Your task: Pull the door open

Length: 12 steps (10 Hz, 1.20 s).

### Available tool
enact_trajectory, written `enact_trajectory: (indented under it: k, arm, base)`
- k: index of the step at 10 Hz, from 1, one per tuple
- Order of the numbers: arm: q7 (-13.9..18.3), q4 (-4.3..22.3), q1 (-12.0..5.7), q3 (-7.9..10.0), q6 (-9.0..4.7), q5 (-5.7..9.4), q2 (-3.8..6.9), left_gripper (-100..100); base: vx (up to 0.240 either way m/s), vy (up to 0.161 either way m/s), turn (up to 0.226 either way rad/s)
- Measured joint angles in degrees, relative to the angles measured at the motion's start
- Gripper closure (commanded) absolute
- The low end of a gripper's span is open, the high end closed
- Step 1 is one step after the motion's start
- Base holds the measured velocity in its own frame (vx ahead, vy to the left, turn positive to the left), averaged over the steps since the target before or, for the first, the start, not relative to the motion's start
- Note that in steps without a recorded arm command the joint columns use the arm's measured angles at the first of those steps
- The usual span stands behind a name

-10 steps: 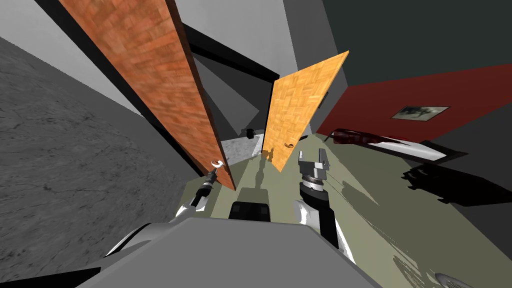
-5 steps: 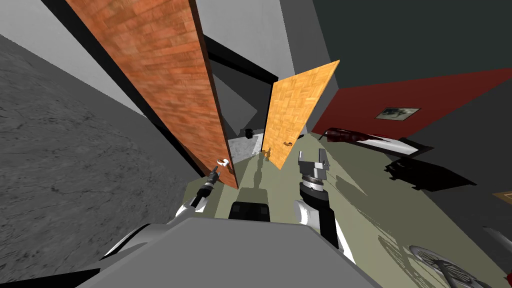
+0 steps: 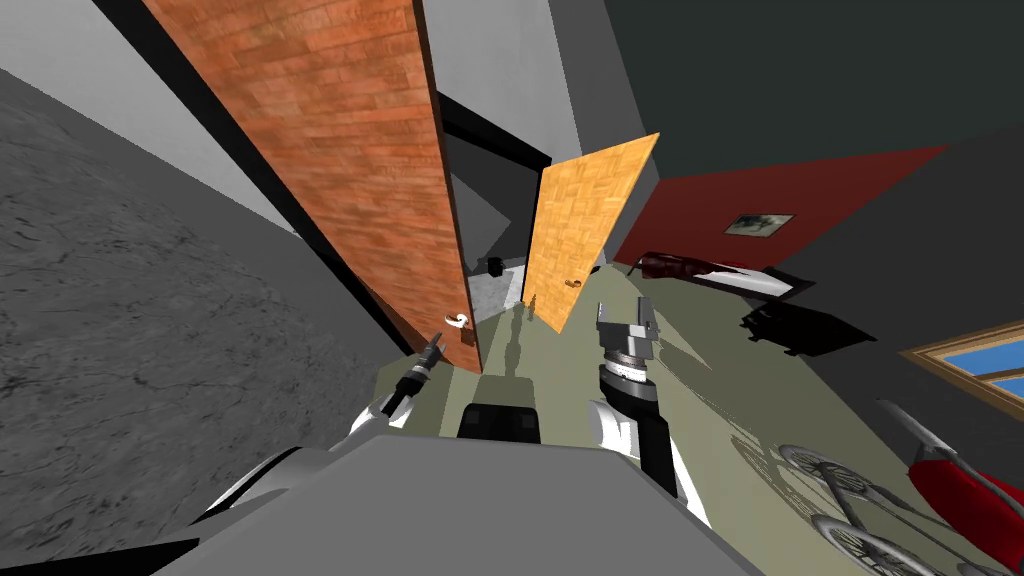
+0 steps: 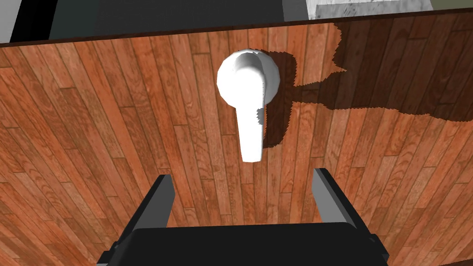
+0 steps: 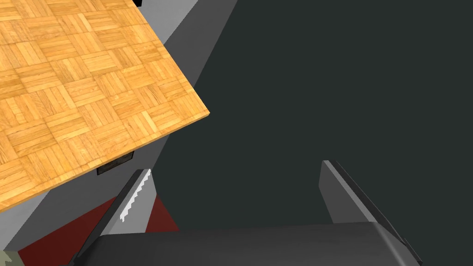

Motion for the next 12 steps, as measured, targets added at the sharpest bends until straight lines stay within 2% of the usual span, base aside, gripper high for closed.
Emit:
enact_trajectory:
  k: [1,2,4,5,6,7,8,9,10,11,12]
  arm:
    - [0.36,0.72,-0.36,-0.38,-0.39,-0.28,0.12,-100]
    - [0.94,2.18,-1.01,-1.20,-1.55,-0.89,0.31,-100]
    - [2.06,1.66,-0.79,-2.54,-2.20,-1.89,0.67,-100]
    - [2.18,1.59,-0.75,-2.60,-2.20,-1.94,0.71,-100]
    - [2.08,2.99,-0.68,-2.14,-3.12,-1.58,0.84,-100]
    - [2.02,3.04,-0.25,-1.74,-3.55,-1.26,0.98,-100]
    - [2.37,2.18,0.65,-1.24,-3.37,-0.85,1.64,-100]
    - [2.77,2.24,1.55,-0.59,-3.83,-0.32,2.34,-100]
    - [2.71,1.26,3.11,0.15,-4.06,0.26,2.55,-100]
    - [2.68,1.87,3.12,0.48,-4.50,0.53,2.71,-100]
    - [2.76,3.36,2.43,0.56,-5.22,0.60,2.82,-100]
  base:
    - [-0.108,0.129,-0.106]
    - [-0.115,0.170,-0.101]
    - [-0.076,0.111,-0.039]
    - [0.115,-0.053,-0.203]
    - [0.178,-0.081,-0.160]
    - [0.193,-0.082,-0.158]
    - [0.222,-0.076,-0.209]
    - [0.221,-0.051,-0.244]
    - [0.143,-0.028,-0.070]
    - [0.052,-0.022,0.025]
    - [0.097,-0.037,-0.209]
